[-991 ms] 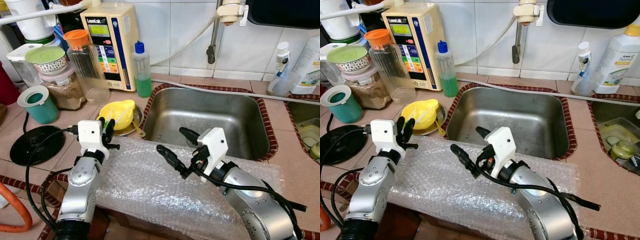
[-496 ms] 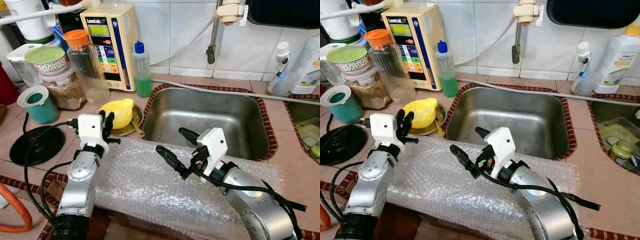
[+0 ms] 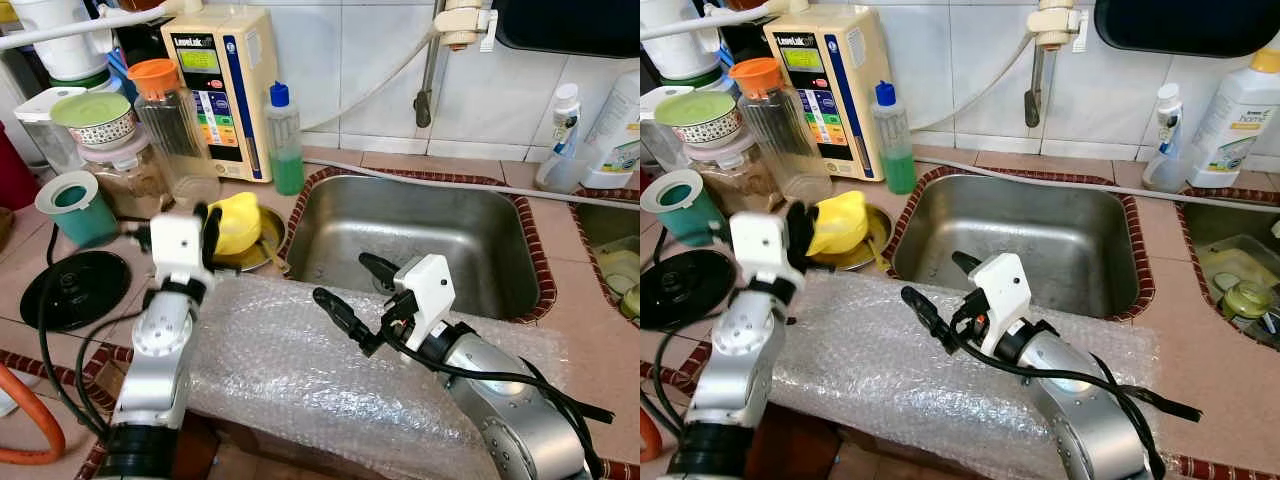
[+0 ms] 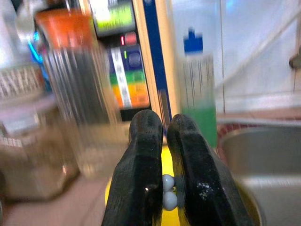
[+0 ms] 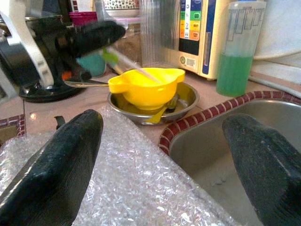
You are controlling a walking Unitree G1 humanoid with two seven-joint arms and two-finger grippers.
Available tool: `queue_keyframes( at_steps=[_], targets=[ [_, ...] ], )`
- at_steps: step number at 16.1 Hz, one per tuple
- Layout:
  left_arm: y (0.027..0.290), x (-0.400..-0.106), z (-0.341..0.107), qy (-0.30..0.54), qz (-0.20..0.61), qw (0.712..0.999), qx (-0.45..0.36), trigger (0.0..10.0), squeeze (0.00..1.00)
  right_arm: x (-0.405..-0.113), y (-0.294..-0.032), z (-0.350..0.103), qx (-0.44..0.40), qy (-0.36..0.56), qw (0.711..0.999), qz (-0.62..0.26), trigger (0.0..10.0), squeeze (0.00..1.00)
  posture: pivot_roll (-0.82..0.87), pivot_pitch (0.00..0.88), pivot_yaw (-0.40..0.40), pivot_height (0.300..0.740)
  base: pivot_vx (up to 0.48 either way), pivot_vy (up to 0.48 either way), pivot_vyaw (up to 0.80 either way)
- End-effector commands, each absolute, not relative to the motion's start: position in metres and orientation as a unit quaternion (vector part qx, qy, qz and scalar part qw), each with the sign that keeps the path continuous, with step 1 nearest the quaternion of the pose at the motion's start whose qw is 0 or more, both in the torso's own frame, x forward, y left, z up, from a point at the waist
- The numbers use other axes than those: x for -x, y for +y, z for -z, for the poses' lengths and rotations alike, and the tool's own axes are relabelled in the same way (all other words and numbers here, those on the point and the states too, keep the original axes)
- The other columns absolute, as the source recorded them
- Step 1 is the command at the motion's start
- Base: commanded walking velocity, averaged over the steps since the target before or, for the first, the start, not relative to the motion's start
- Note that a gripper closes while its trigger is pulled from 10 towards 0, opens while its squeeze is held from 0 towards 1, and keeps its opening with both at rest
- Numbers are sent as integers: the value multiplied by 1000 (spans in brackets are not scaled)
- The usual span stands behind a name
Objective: Kitchen organization
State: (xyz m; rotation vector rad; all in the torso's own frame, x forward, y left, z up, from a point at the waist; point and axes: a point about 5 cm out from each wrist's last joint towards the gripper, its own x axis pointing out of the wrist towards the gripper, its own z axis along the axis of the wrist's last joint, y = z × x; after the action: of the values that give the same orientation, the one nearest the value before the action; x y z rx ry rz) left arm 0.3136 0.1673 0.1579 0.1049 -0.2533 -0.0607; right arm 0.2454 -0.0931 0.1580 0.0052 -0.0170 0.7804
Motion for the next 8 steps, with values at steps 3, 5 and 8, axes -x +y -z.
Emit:
queue_keyframes(
  at_steps=[3,5,8],
  targets=[
    [160,-314,-178,-164,41,983,-69,0,0,-246,-89,-159,2,-14,923,-385,10000,0,11,0,86,740,0,0,0],
    [153,-313,-183,-178,58,979,-79,0,0,-246,-88,-159,1,-15,923,-384,10000,0,11,0,86,740,0,0,0],
    [131,-318,-216,-207,118,971,-4,0,0,-253,-94,-163,18,-35,935,-352,10000,0,13,0,83,740,0,0,0]
  ],
)
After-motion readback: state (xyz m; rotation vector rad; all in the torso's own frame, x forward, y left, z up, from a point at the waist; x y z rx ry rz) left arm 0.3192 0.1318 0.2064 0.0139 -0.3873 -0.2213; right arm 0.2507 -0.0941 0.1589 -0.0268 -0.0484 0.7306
